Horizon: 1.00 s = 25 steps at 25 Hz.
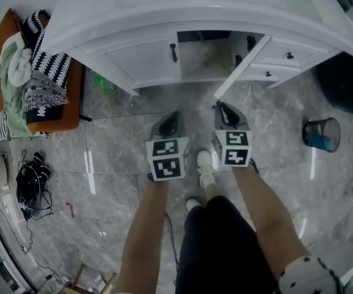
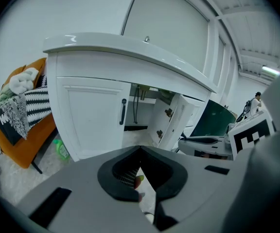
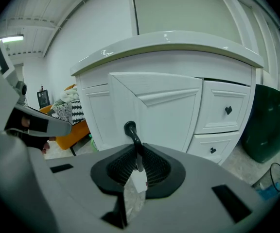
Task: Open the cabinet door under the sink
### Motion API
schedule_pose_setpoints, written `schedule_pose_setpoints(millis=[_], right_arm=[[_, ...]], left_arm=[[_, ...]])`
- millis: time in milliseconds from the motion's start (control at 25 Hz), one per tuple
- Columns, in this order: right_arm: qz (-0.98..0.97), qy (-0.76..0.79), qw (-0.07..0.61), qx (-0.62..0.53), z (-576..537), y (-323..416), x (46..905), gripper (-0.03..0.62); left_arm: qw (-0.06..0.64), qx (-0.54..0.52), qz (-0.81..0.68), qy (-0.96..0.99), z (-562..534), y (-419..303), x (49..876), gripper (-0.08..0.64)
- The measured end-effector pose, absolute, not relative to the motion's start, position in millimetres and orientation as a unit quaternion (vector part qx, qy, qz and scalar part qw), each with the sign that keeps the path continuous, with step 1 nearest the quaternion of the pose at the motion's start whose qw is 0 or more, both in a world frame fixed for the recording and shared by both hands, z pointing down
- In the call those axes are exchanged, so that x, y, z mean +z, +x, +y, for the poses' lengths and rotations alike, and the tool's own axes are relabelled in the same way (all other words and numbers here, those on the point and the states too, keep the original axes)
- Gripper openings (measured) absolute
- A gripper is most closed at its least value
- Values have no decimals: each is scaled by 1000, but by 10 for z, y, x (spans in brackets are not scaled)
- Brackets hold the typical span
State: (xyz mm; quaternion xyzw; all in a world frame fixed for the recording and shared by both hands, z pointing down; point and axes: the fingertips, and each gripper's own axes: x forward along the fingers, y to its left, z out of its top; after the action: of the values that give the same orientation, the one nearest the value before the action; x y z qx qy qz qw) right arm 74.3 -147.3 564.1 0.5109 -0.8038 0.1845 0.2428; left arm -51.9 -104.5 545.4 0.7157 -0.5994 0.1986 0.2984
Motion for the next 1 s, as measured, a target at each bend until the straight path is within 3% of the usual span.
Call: schedule_pose_setpoints(millis=[1000], right_arm=[[-760,567,253,194,-1176,1739,5699,37]], left_arm=[[304,202,-574,733,-871,-191,5469,5]])
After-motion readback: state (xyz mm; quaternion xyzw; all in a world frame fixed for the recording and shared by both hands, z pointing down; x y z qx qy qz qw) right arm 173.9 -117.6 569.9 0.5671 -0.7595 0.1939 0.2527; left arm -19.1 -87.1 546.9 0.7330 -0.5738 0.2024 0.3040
